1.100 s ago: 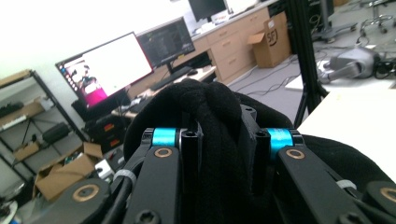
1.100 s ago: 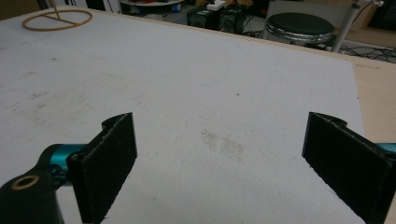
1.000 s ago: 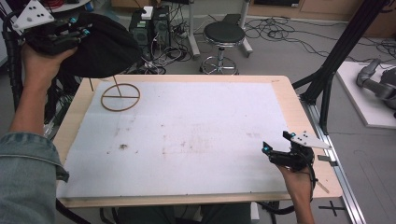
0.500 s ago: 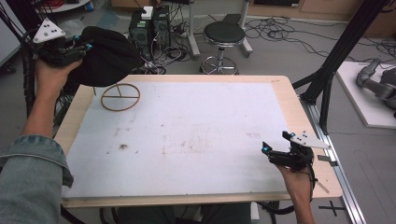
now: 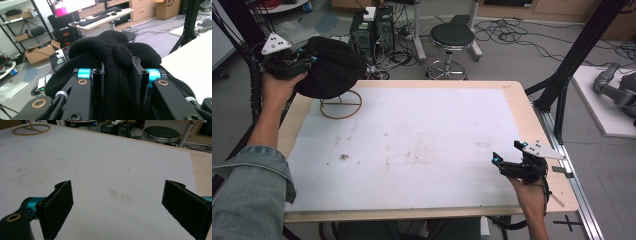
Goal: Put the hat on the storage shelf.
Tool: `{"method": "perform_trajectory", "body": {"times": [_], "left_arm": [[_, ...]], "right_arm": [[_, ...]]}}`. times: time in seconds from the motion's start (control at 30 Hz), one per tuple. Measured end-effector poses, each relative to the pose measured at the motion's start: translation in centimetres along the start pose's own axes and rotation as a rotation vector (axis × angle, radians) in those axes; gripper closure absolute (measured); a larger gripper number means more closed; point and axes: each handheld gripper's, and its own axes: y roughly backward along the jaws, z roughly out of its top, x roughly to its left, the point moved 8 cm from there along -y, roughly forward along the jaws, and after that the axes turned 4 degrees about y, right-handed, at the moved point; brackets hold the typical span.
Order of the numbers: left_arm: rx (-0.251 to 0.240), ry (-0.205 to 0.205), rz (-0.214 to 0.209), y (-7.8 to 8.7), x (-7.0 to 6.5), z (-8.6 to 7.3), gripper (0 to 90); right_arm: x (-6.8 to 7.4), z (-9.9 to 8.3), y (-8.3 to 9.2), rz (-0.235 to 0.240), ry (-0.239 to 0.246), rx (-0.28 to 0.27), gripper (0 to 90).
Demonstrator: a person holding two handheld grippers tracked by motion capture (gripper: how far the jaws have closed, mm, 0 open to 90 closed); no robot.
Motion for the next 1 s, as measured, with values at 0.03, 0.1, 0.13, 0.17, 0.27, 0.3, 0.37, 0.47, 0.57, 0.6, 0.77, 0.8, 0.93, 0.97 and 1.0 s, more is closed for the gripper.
{"method": "perform_trajectory", "body": {"times": [0.03,0.1,0.13,0.17,0.27,0.3,0.37,0.47,0.57,0.6,0.77,0.8,0.93,0.97,1.0], "left_arm": [[0.011,-0.002,0.002,-0.1,0.0,-0.1,66.1],[0.028,-0.013,0.009,-0.2,-0.2,-0.4,64.0],[0.031,-0.012,0.008,-0.3,-0.2,-0.5,63.7],[0.03,-0.008,0.009,-0.4,-0.2,-0.6,63.5],[0.021,-0.001,0.005,-0.4,-0.1,-0.8,62.2],[0.018,-0.001,0.006,-0.4,-0.1,-0.8,61.5],[0.024,0.0,0.009,-0.3,0.0,-0.9,59.2],[0.025,0.003,0.009,-0.3,0.1,-0.9,56.2],[0.03,0.015,0.01,-0.2,0.2,-1.1,52.6],[0.032,0.021,0.007,-0.2,0.3,-1.1,51.2],[0.033,0.026,0.001,0.0,0.4,-1.2,47.1],[0.031,0.026,0.002,0.1,0.3,-1.2,46.9],[0.027,0.033,-0.002,0.5,0.3,-1.1,44.8],[0.034,0.032,-0.002,0.6,0.4,-1.1,44.2],[0.032,0.039,0.0,0.7,0.4,-1.1,43.6]], "right_arm": [[0.0,0.0,0.0,0.0,0.0,0.0,9.8],[0.1,0.0,0.0,0.0,0.0,0.0,9.8],[0.0,0.1,0.0,-0.001,0.006,-0.002,9.8],[0.0,0.1,0.0,0.0,0.005,-0.002,9.8],[0.0,0.1,0.1,-0.002,-0.001,-0.001,9.8],[0.0,0.1,0.1,-0.002,0.001,-0.003,9.8],[0.0,0.1,0.1,-0.002,0.0,-0.001,9.8],[0.0,0.1,0.1,0.0,0.004,-0.002,9.8],[0.1,0.1,0.0,0.002,0.006,-0.002,9.8],[0.1,0.1,0.0,0.001,0.008,-0.002,9.8],[0.0,0.1,0.1,-0.001,0.005,-0.003,9.8],[0.0,0.1,0.1,0.0,0.006,-0.002,9.8],[0.1,0.2,0.0,0.001,0.007,-0.003,9.8],[0.0,0.2,0.0,0.002,0.007,-0.005,9.8],[0.0,0.3,-0.1,0.001,0.01,-0.007,9.8]]}}
